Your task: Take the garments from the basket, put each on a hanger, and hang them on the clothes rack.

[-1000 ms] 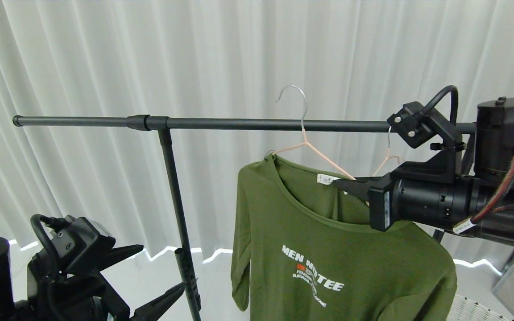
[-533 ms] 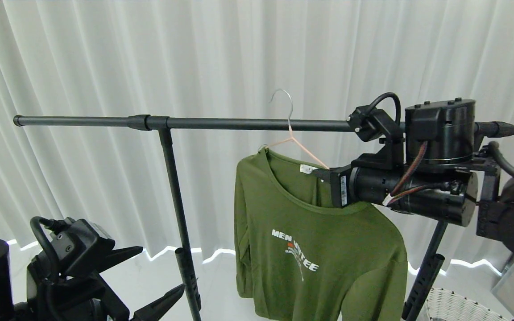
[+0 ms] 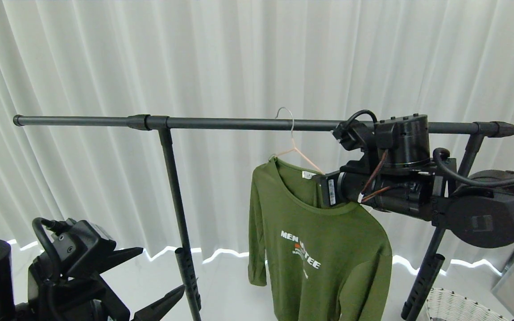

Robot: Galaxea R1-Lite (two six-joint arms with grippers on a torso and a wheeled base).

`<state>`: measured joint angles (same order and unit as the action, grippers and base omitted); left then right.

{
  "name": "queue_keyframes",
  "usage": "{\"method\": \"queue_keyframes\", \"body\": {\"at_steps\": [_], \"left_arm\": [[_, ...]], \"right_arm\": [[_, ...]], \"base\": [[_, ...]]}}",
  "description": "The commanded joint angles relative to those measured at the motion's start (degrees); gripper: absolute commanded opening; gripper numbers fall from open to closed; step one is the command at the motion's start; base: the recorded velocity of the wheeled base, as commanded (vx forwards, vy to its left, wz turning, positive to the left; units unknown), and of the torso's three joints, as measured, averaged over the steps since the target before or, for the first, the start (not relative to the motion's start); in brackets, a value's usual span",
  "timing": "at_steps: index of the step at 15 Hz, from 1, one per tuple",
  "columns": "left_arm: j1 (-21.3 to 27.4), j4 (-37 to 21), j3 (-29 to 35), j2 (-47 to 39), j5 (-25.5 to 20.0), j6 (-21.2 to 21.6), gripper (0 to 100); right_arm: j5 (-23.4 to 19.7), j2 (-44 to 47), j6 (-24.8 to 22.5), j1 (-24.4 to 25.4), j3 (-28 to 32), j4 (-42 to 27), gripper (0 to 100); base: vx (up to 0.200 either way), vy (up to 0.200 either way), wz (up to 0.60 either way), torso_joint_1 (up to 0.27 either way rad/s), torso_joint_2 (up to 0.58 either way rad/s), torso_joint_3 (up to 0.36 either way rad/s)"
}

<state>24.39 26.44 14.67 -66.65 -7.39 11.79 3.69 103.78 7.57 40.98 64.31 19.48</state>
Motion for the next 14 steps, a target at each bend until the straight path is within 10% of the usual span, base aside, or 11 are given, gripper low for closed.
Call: {"method": "queue_keyframes", "body": {"at_steps": [1,9,10,14], "left_arm": [[0.04,0.01,0.01,-0.15,0.00,-0.01,100],[0.04,0.01,0.01,-0.15,0.00,-0.01,100],[0.04,0.01,0.01,-0.15,0.00,-0.01,100],[-0.40,0.01,0.28,-0.33,0.27,-0.36,100]], "right_arm": [[0.09,0.90,-0.01,-0.03,0.47,0.03,0],[1.23,0.99,0.08,-0.03,0.38,0.03,0],[1.32,0.90,0.08,-0.03,0.38,0.03,100],[2.55,-2.53,0.43,1.11,-0.32,1.53,100]], "base": [[0.000,0.000,0.00,0.000,0.00,0.000],[0.000,0.000,0.00,0.000,0.00,0.000],[0.000,0.000,0.00,0.000,0.00,0.000],[0.000,0.000,0.00,0.000,0.00,0.000]]}}
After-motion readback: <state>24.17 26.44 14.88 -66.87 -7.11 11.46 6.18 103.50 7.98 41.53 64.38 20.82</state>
